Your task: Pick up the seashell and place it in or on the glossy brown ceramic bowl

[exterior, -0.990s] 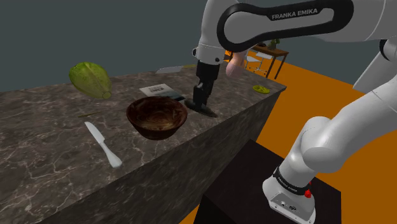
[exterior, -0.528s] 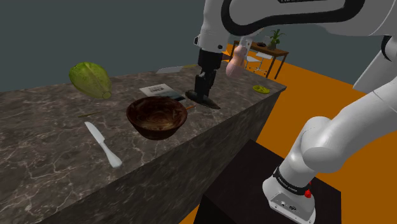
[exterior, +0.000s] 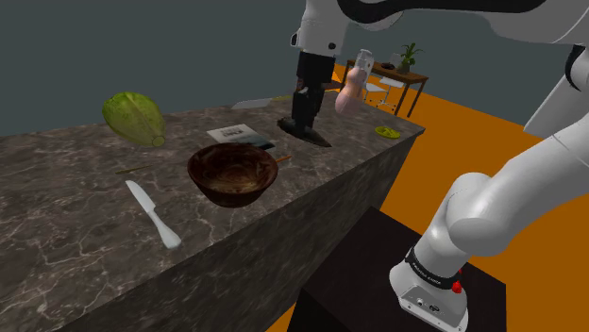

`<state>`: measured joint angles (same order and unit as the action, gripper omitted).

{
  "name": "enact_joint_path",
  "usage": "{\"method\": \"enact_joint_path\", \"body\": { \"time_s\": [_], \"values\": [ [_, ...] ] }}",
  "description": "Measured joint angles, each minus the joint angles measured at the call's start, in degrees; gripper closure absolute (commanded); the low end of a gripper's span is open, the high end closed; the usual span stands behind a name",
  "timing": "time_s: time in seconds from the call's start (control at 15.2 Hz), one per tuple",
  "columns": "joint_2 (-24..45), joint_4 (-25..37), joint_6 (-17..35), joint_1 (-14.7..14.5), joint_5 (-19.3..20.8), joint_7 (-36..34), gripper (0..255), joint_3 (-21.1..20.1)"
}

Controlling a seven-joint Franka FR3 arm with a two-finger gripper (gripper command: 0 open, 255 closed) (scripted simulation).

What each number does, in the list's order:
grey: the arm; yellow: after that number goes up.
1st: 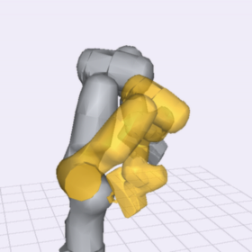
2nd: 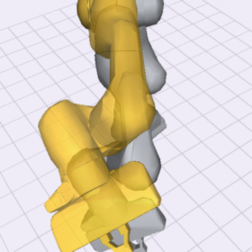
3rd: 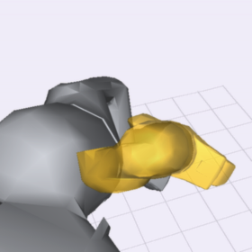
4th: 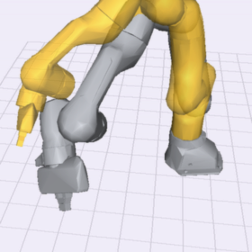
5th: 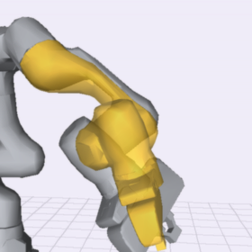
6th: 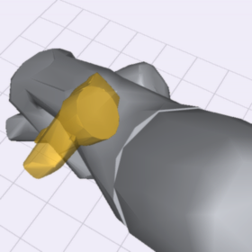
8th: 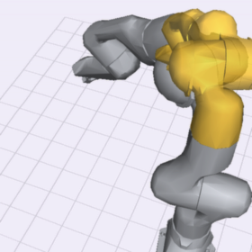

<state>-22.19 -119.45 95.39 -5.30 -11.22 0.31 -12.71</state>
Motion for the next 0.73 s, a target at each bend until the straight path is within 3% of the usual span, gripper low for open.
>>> {"method": "enact_joint_path", "body": {
  "time_s": [0.33,0.73],
  "values": [
    [0.5,4.2,-3.7,0.1,0.2,-0.4,255,0.2],
    [8.5,12.4,-3.0,-1.4,0.7,-6.9,255,-4.4]
  ]
}}
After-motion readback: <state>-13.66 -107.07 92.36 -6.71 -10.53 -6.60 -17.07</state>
